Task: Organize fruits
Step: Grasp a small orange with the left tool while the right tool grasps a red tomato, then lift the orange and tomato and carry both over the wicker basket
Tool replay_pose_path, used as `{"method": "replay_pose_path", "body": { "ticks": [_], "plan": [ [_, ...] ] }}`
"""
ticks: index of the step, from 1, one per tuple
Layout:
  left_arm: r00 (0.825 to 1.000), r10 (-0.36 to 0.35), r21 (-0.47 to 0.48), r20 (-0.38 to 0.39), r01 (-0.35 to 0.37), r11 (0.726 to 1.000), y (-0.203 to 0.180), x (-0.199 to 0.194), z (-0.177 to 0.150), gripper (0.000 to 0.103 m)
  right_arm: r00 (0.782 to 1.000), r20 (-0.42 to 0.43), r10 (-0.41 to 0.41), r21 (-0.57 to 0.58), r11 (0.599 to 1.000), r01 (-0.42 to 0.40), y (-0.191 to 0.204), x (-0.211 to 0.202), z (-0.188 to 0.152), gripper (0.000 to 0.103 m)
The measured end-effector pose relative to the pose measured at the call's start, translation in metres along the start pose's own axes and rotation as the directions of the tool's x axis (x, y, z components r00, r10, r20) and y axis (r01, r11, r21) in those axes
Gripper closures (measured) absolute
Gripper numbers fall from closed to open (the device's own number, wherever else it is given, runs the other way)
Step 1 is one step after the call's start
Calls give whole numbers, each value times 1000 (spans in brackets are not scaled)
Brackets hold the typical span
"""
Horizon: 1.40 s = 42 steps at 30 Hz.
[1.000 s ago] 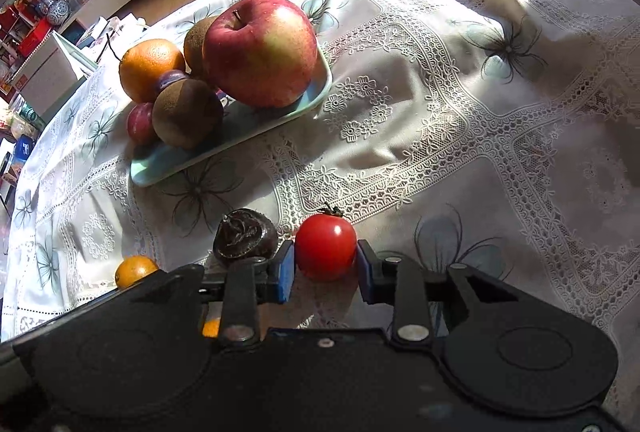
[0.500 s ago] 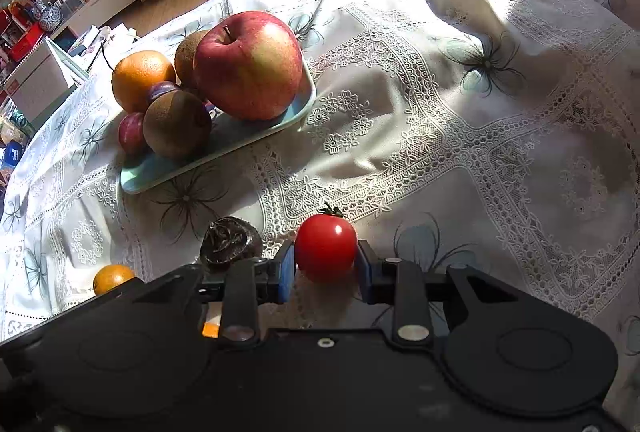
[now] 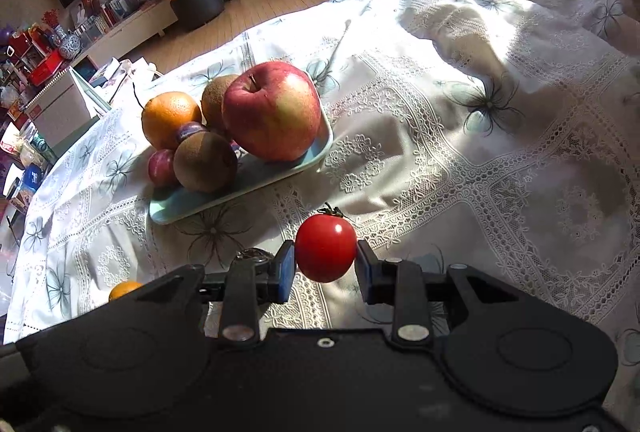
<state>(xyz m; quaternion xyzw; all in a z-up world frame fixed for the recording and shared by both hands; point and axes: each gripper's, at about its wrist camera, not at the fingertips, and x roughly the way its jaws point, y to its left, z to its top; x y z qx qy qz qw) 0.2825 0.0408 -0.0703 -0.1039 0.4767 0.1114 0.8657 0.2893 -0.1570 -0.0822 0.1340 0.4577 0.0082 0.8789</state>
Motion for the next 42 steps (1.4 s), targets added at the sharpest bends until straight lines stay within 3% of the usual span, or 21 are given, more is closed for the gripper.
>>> {"method": "replay_pose_path", "body": {
  "ticks": [6, 10, 16, 23, 30, 36, 39, 42],
  "plan": [
    [999, 45, -60, 25, -43, 997, 5, -23, 11, 58, 999, 31, 28, -2, 1000, -28, 7, -18, 8, 70],
    [1000, -1, -96, 2, 1, 995, 13, -50, 21, 58, 998, -1, 64, 34, 997, -64, 7, -39, 18, 70],
    [999, -8, -32, 35, 9, 999, 19, -123, 16, 58, 995, -40, 88, -19, 996, -89, 11, -100, 16, 70],
    [989, -144, 57, -44, 146, 988, 24, -184, -34, 58, 976, -62, 210, -122, 969, -217, -1, -182, -22, 70],
    [969, -220, 88, -114, 230, 969, 38, -201, -96, 58, 963, -84, 254, -235, 935, -267, -23, -239, -70, 70],
    [964, -222, 76, -148, 235, 969, 44, -199, -141, 58, 966, -153, 210, -291, 924, -248, -37, -240, -115, 70],
    [959, -228, 51, -169, 240, 970, 45, -193, -155, 58, 954, -221, 202, -287, 922, -262, -38, -226, -133, 70],
    [967, -191, 61, -166, 204, 977, 40, -186, -161, 58, 943, -275, 186, -292, 918, -267, -32, -209, -143, 70]
  ]
}}
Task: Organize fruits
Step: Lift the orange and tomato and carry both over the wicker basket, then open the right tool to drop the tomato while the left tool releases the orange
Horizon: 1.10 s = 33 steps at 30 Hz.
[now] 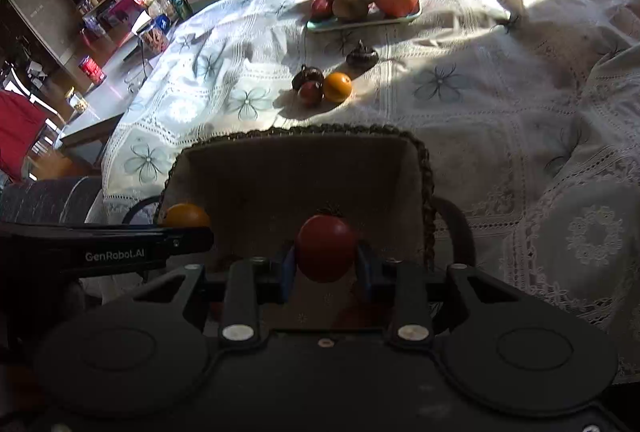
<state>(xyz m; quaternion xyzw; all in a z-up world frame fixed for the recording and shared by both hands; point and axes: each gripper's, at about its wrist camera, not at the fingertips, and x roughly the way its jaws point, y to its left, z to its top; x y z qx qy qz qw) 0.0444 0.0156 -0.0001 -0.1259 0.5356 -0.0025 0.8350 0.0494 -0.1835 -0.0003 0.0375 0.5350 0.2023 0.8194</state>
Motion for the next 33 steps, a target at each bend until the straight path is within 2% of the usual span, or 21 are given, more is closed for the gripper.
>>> {"method": "replay_pose_path", "body": {
  "ticks": [2, 6, 11, 33],
  "plan": [
    [999, 32, 7, -1, -32, 999, -2, 8, -1, 58, 1000, -24, -19, 0, 1000, 19, 2, 12, -4, 70],
    [998, 45, -8, -32, -46, 999, 1, 21, -1, 58, 997, -69, -24, 6, 1000, 25, 1, 27, -5, 70],
    [996, 77, -9, -41, -77, 997, 4, 27, -6, 58, 996, -76, -38, 2, 999, 38, 1, 31, -6, 70],
    [997, 45, -9, -68, -46, 999, 2, 25, -11, 58, 996, -84, -21, 0, 1000, 21, 3, 32, -5, 67]
  ]
}}
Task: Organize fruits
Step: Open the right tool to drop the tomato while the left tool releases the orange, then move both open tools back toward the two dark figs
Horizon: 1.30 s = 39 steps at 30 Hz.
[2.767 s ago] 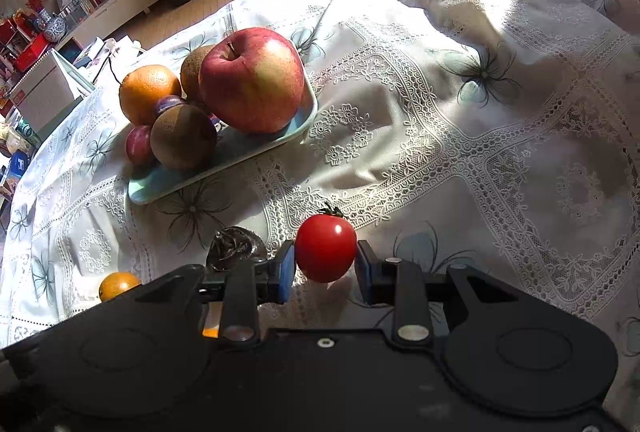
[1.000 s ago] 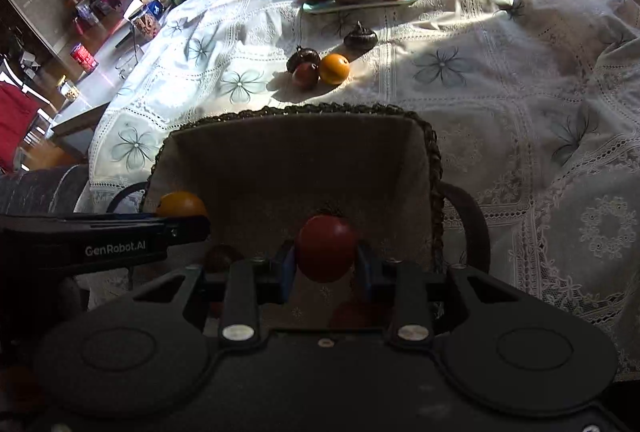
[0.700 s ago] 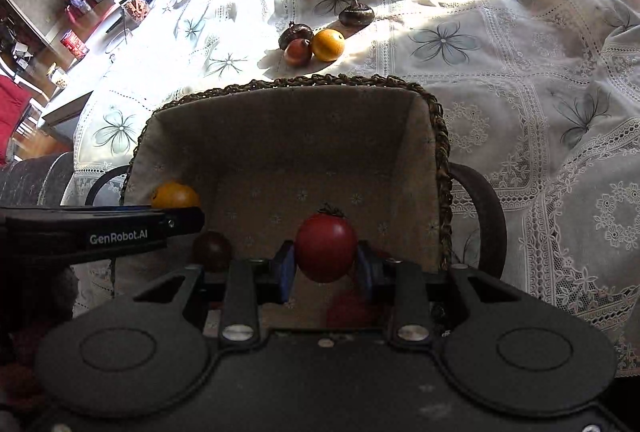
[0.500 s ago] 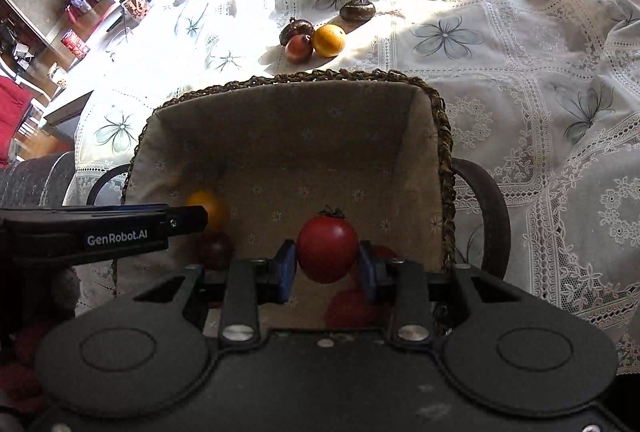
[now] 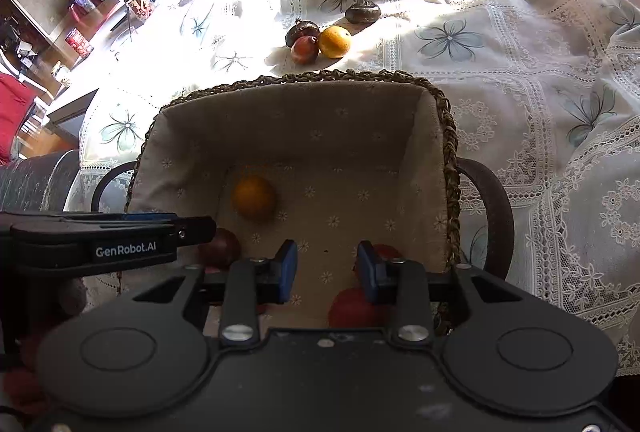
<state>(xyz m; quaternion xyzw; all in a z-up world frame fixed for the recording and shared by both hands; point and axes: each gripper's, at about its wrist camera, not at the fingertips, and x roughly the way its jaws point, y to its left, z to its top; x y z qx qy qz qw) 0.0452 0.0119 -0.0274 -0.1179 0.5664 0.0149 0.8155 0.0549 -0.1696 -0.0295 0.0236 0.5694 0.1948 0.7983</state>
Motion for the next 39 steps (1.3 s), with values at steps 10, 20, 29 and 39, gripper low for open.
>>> {"method": "replay_pose_path", "body": {
  "ticks": [10, 20, 29, 39],
  "plan": [
    [999, -18, 30, -28, 19, 999, -4, -10, 2, 58, 1000, 1, 1, -32, 999, -1, 3, -7, 3, 67],
    [999, -24, 78, -26, 26, 997, -9, -26, 20, 58, 998, 52, -30, -46, 998, 33, -3, -31, 18, 67],
    [999, 17, 21, 51, -18, 1000, 0, -25, 68, 58, 990, 124, -71, 34, 997, 68, -21, -40, 59, 67],
    [993, 89, -23, 71, -88, 996, -1, 12, 121, 58, 982, 113, -153, 152, 979, 136, -35, 4, 130, 67]
  ]
}}
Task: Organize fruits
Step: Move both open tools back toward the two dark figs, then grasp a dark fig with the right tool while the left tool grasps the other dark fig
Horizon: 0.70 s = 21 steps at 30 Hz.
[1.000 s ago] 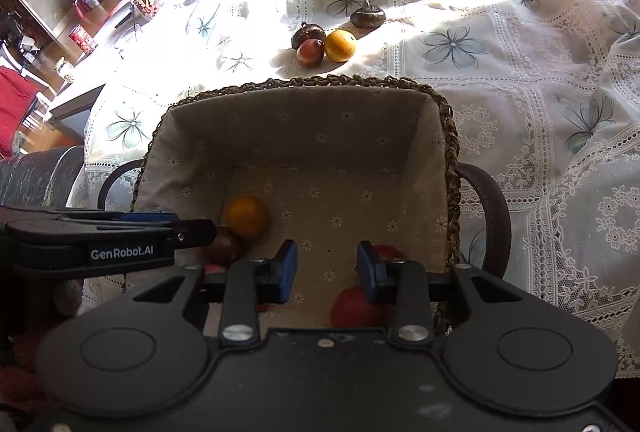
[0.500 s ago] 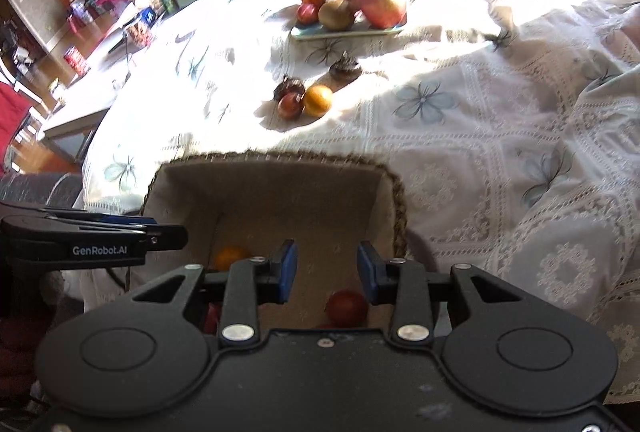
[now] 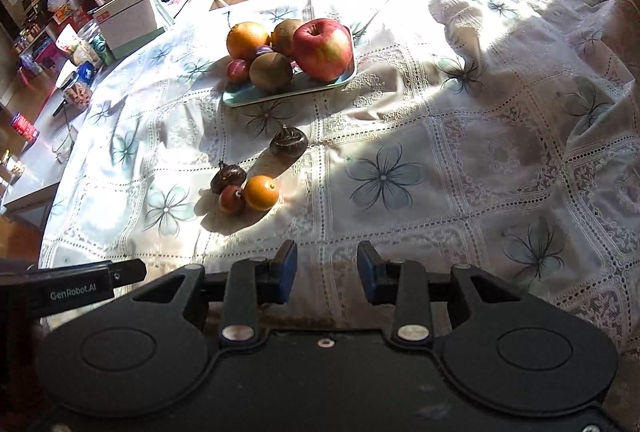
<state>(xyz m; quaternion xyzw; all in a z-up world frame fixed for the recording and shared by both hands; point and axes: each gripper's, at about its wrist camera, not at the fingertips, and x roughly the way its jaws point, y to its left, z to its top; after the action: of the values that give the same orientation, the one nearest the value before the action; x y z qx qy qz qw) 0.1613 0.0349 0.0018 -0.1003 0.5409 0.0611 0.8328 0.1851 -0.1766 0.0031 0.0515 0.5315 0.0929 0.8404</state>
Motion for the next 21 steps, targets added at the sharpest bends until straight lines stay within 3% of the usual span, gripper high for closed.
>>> {"method": "replay_pose_path", "body": {
  "ticks": [4, 8, 15, 19, 21],
  "plan": [
    [1000, 26, 16, 17, -26, 1000, -9, 18, 15, 58, 999, 17, -37, 43, 998, 36, 7, 26, 22, 67],
    [1000, 6, -15, 30, -6, 1000, -15, 35, 31, 58, 997, 48, -66, 108, 992, 60, 12, 50, 42, 67],
    [998, -12, -76, 55, 16, 997, -14, 70, 54, 58, 999, 48, -17, 181, 983, 8, 17, 100, 71, 67],
    [995, 52, -134, 80, -41, 990, -3, 85, 59, 58, 1000, 28, -3, 205, 979, -3, 22, 122, 77, 67],
    [997, 53, -163, 56, -44, 986, 4, 94, 61, 58, 1000, 29, 2, 201, 979, -7, 26, 131, 79, 67]
  ]
}}
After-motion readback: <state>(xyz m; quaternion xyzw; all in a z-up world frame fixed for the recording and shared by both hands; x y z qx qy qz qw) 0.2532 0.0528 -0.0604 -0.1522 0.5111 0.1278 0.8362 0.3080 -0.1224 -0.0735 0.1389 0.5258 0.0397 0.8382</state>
